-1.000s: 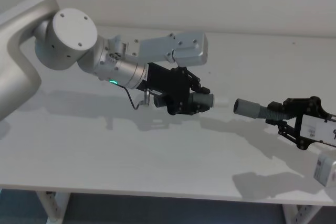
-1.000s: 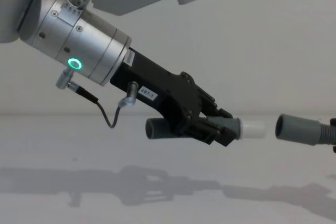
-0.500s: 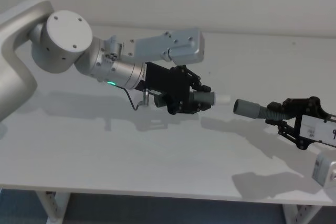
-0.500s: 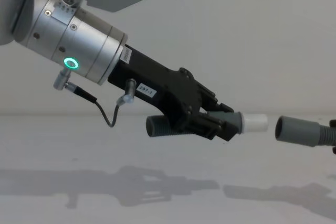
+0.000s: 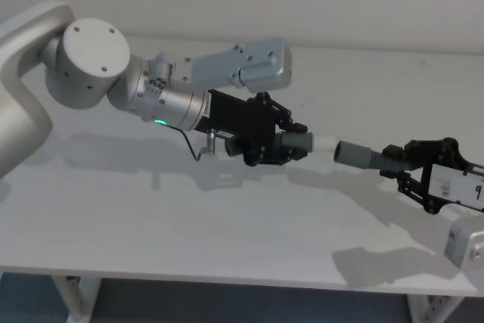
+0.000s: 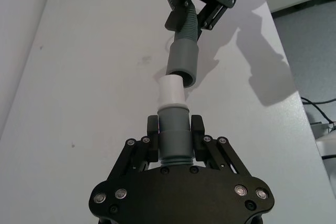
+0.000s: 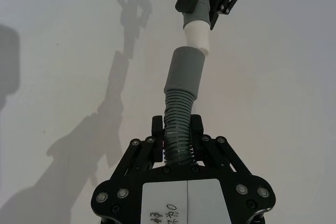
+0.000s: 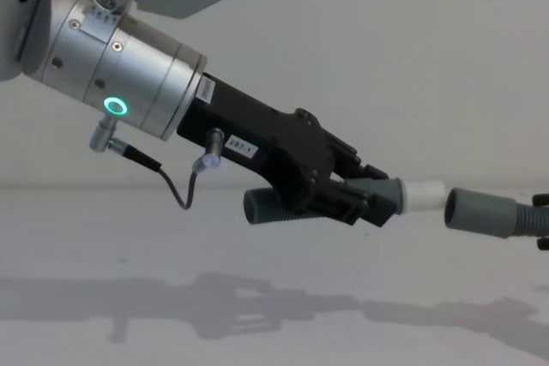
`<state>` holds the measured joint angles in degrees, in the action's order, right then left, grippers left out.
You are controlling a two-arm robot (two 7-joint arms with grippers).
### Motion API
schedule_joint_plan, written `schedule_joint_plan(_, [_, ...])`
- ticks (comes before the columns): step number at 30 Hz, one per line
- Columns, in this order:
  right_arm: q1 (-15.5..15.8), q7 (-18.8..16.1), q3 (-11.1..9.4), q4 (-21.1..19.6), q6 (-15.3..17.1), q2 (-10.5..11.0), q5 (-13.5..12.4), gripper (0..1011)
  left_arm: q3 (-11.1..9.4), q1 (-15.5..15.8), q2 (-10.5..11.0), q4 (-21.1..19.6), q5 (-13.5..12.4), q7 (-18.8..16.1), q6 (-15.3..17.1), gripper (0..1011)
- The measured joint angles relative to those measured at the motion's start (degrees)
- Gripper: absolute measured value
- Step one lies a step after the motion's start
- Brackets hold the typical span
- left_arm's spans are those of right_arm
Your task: Use both hands to pick up one end of the pipe from the table, align the ends, and insert them.
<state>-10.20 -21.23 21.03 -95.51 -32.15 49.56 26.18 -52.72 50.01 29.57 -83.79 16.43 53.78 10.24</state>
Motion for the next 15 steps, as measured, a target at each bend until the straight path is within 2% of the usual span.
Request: schedule_joint_plan(15, [-0.2,0.7,0.3,-0.2,0.6,-0.3,0.6,295,-0.1,0.1,-0.6,1.2,1.3,0.5,-0.9,347])
